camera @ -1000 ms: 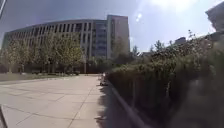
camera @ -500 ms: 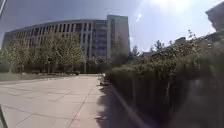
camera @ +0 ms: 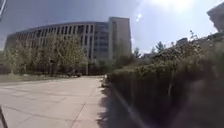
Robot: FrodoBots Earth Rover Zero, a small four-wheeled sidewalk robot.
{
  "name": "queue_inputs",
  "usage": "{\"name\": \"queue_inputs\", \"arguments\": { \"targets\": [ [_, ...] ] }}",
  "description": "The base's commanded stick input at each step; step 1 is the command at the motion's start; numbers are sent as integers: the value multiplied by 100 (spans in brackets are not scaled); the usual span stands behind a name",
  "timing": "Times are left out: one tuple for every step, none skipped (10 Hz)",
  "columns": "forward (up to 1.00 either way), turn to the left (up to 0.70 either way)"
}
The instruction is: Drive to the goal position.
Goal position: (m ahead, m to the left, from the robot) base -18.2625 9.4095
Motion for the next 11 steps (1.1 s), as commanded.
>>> {"name": "queue_inputs", "arguments": {
  "targets": [
    [70,35],
    [70,35],
    [70,35],
    [70,35],
    [70,35],
    [70,35],
    [70,35],
    [70,35],
    [70,35],
    [70,35],
    [70,35]
  ]
}}
